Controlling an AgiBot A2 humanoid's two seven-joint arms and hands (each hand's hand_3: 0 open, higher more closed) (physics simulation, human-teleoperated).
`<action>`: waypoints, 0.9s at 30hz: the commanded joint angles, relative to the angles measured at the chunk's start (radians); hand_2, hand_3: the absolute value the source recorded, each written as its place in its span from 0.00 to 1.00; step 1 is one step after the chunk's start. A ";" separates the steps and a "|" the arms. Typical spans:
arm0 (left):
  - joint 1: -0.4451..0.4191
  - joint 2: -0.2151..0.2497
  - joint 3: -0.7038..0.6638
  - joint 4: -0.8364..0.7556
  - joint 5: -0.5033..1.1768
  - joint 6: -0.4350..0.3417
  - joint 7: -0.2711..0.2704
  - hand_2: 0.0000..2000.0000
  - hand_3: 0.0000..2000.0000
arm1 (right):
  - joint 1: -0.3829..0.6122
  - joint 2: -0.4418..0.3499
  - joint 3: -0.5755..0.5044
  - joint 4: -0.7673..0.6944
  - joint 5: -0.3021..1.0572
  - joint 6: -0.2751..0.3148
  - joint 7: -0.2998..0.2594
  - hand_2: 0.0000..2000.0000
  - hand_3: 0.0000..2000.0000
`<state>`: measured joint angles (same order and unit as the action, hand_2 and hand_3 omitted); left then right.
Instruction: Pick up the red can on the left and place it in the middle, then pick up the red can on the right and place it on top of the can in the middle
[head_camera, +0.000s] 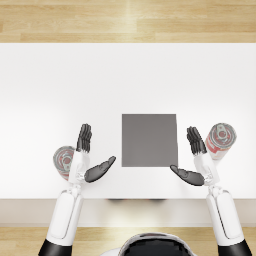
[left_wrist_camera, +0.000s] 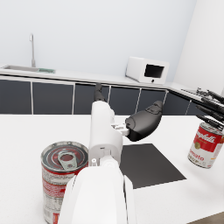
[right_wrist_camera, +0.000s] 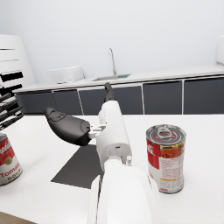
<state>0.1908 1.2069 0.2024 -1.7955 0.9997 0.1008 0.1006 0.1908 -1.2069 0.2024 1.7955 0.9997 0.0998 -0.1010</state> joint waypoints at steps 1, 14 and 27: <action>0.000 0.000 0.000 0.000 0.000 0.000 0.000 0.00 0.00 | 0.000 0.000 0.000 0.000 0.000 0.000 0.000 0.00 0.00; 0.000 0.000 0.000 0.000 0.000 0.000 0.000 0.00 0.00 | 0.000 0.000 0.000 0.000 0.000 0.000 0.000 0.00 0.00; 0.002 0.019 -0.093 -0.055 0.044 -0.087 -0.087 0.00 0.00 | 0.006 -0.021 -0.084 0.049 0.044 -0.086 0.087 0.00 0.00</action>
<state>0.1821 1.2246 0.1561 -1.8252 1.0879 0.0098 0.0098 0.1880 -1.2277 0.1646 1.8208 1.0879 0.0097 -0.0098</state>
